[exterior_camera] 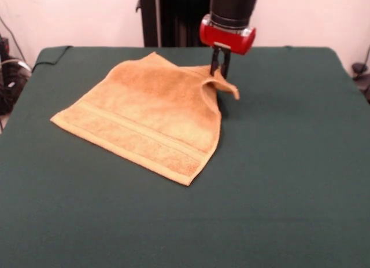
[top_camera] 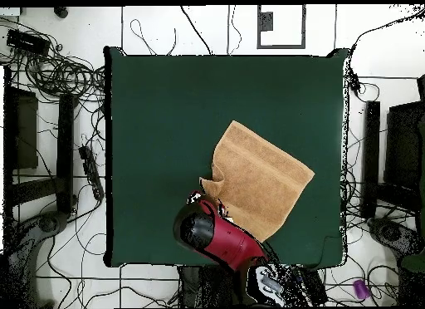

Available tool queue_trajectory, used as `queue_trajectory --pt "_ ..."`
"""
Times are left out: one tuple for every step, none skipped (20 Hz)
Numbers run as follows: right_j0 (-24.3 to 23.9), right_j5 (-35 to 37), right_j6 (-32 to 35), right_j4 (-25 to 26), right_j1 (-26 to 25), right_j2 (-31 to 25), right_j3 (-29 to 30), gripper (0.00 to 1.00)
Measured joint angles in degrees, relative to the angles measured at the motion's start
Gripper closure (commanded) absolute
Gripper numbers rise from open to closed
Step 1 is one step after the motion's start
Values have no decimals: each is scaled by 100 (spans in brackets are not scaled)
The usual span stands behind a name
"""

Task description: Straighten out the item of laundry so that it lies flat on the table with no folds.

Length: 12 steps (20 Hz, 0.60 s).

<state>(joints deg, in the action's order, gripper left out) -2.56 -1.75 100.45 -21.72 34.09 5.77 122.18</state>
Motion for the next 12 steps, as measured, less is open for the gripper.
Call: queue_trajectory --pt "12 -3 0 0 0 1 1 100" --pt "24 -5 0 -1 0 1 2 100" --pt "37 -8 0 -1 0 2 2 100" --pt "49 -11 0 -1 -1 2 3 100" --pt "61 -15 0 0 0 5 3 100" --pt "81 -24 0 0 0 10 4 100" --pt "116 -28 0 0 0 22 3 100" --pt "145 -27 0 0 0 33 3 100" --pt "193 -27 0 0 -1 54 4 100" --pt "256 -27 0 0 0 89 3 100" --pt "287 -27 0 0 0 108 4 100" --pt "335 -28 0 0 0 135 3 100"
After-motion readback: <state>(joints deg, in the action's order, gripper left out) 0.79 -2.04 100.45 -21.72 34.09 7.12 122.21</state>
